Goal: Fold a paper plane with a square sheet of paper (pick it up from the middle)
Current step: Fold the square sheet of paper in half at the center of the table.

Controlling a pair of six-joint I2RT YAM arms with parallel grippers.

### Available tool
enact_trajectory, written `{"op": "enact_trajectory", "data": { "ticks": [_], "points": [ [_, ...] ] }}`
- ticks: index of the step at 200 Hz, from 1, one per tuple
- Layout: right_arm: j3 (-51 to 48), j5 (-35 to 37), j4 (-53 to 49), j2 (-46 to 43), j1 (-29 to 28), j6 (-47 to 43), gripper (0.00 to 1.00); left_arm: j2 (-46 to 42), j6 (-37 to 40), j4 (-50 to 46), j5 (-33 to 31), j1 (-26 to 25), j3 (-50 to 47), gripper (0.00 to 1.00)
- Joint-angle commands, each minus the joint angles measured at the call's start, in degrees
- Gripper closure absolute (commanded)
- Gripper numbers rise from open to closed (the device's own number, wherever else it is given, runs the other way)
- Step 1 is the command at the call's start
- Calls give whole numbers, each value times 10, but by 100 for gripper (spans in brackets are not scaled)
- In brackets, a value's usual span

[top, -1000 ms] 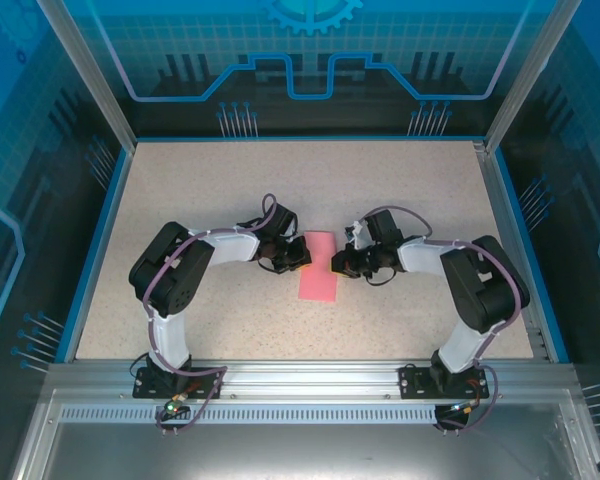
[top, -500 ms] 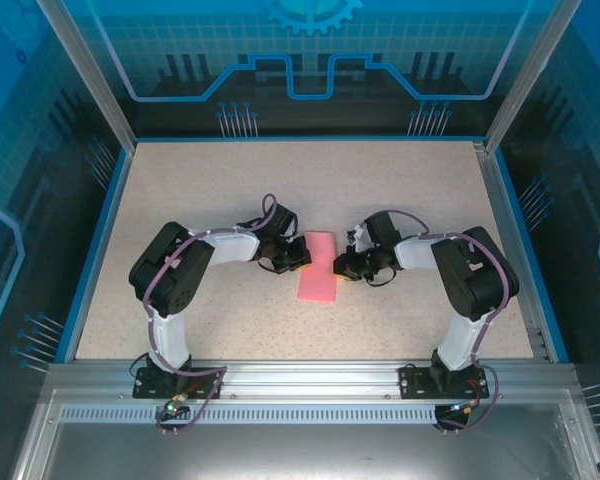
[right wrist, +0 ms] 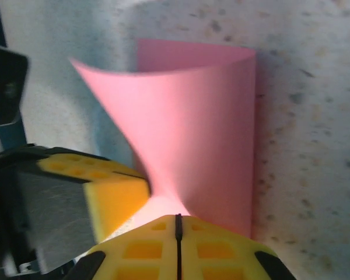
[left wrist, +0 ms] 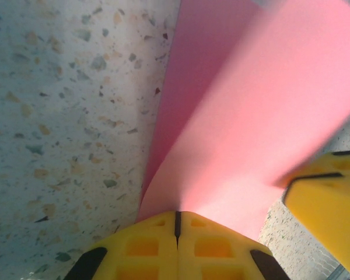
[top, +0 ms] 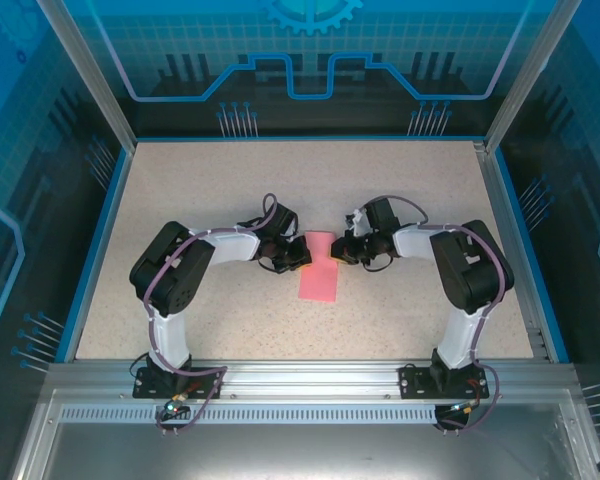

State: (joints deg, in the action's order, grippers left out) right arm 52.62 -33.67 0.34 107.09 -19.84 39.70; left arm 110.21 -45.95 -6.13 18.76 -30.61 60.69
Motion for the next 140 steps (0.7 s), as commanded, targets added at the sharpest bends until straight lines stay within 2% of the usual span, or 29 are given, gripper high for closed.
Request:
{"op": "enact_trajectory", "data": {
  "ticks": [1,40,87,140],
  "points": [
    [5,15,-17,24,12,-13,93,45,17,-58,-36,-9,-14,100],
    [6,9,-15,35,21,-8,93,45,20,-62,-39,-9,-15,100],
    [43,-16,-34,-1,29,-13,93,47,20,-64,-40,-9,-14,100],
    [73,-18,-40,52,33,-17,93,47,22,-65,-39,-9,-14,100]
  ]
}}
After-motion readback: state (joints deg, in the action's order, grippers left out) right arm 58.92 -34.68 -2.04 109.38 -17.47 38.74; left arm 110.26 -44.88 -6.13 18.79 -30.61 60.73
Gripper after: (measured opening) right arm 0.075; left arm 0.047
